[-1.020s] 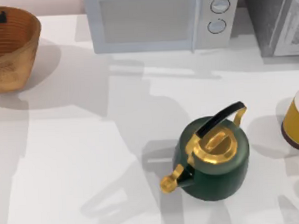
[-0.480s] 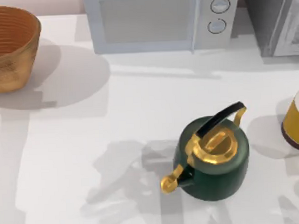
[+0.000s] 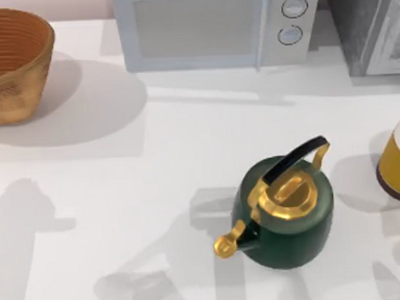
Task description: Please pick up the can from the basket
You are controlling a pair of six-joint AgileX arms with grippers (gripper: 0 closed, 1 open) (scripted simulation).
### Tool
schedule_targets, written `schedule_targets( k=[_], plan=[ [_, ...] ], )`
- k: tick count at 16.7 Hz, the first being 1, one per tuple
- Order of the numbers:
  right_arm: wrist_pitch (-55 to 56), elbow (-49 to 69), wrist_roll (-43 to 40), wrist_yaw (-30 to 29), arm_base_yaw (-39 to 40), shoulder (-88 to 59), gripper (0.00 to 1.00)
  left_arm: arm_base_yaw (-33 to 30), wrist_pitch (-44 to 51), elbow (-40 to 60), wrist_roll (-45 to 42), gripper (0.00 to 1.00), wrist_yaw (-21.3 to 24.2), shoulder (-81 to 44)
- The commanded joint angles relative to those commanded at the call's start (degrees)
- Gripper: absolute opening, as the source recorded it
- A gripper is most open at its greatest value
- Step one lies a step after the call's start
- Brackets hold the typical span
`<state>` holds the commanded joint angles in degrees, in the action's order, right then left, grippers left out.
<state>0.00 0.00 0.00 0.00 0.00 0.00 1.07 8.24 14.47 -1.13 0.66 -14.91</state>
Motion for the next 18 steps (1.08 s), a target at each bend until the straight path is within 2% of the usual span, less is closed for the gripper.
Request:
schedule_targets(
  k=[3,6,13,18],
  plan=[
    [0.0,0.0,0.0,0.0,0.0,0.0,1.0,-0.7,-5.3,-9.8,0.7,0.0,-0.4,10.1],
    [0.0,0.0,0.0,0.0,0.0,0.0,1.0,-1.0,-8.0,-14.2,1.1,0.0,-0.6,14.6],
    [0.0,0.0,0.0,0.0,0.0,0.0,1.0,-1.0,-8.6,-14.1,1.0,0.0,-0.5,14.1],
    [0.0,0.0,0.0,0.0,0.0,0.0,1.0,-2.4,-17.3,-8.5,0.1,0.0,4.1,2.9]
  ],
)
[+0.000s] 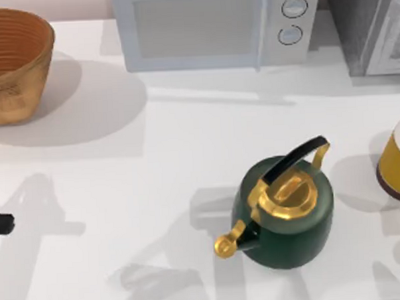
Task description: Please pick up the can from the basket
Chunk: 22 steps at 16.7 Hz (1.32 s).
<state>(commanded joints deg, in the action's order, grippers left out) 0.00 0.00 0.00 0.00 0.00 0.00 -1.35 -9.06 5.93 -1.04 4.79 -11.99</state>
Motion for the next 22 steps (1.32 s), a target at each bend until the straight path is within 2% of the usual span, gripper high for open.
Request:
schedule_targets(
  k=[3,7,16,22],
  plan=[
    [0.0,0.0,0.0,0.0,0.0,0.0,1.0,-1.7,-9.1,5.7,-0.8,0.0,5.5,-14.1],
    [0.0,0.0,0.0,0.0,0.0,0.0,1.0,-4.4,-23.5,15.0,-1.9,0.0,15.4,-40.0],
    [0.0,0.0,0.0,0.0,0.0,0.0,1.0,-9.7,-53.3,36.4,-2.7,0.0,42.5,-92.6],
    [0.0,0.0,0.0,0.0,0.0,0.0,1.0,-11.9,-65.0,46.6,-2.1,0.0,59.2,-116.2]
  ],
)
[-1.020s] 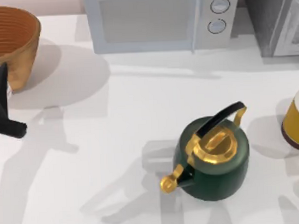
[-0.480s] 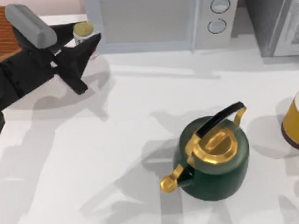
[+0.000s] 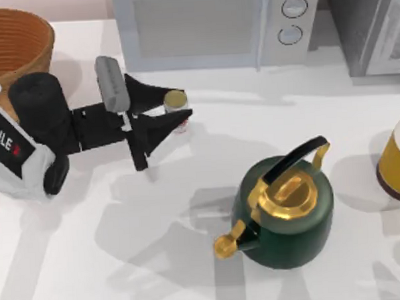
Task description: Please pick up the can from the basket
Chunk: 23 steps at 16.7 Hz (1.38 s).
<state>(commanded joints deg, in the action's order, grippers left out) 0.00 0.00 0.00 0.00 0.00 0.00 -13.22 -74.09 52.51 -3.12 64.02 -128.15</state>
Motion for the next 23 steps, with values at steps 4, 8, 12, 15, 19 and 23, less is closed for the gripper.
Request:
schedule_targets(
  k=[4,8,12,15,19,23],
  plan=[
    [0.0,0.0,0.0,0.0,0.0,0.0,1.0,-0.9,-4.1,4.2,0.5,0.0,8.2,-9.0],
    [0.0,0.0,0.0,0.0,0.0,0.0,1.0,-1.4,-6.6,6.9,0.6,0.0,13.5,-14.4],
    [0.0,0.0,0.0,0.0,0.0,0.0,1.0,-1.4,-6.9,7.3,0.6,0.0,14.1,-15.0],
    [0.0,0.0,0.0,0.0,0.0,0.0,1.0,-1.4,-6.9,7.3,0.6,0.08,14.1,-15.0],
    [0.0,0.0,0.0,0.0,0.0,0.0,1.0,-1.4,-6.9,7.3,0.6,0.38,14.1,-15.0],
    [0.0,0.0,0.0,0.0,0.0,0.0,1.0,-1.4,-6.9,7.3,0.6,0.68,14.1,-15.0]
  ],
)
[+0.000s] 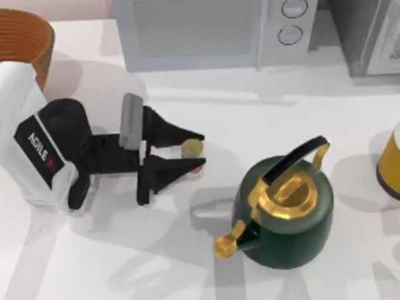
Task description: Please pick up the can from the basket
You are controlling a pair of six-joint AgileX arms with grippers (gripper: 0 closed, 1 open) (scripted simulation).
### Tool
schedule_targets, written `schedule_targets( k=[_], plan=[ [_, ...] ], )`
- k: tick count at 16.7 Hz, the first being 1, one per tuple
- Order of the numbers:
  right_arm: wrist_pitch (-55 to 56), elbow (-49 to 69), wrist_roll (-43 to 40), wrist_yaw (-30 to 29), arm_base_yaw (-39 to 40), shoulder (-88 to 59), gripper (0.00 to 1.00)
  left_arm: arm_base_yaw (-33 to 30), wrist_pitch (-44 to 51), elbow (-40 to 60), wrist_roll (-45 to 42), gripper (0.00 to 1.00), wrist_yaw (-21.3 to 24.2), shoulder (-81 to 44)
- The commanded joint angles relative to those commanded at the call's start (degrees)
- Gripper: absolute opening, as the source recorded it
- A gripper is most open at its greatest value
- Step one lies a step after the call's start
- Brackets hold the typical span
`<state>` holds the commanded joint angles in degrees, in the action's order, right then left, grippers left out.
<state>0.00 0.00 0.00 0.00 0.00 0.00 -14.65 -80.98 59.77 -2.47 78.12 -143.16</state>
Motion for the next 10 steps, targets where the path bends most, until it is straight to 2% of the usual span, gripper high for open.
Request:
schedule_targets(
  k=[4,10],
  plan=[
    [0.0,0.0,0.0,0.0,0.0,0.0,1.0,0.0,0.0,0.0,0.0,0.98,0.0,0.0],
    [0.0,0.0,0.0,0.0,0.0,0.0,1.0,0.0,0.0,0.0,0.0,1.0,0.0,0.0]
  ],
)
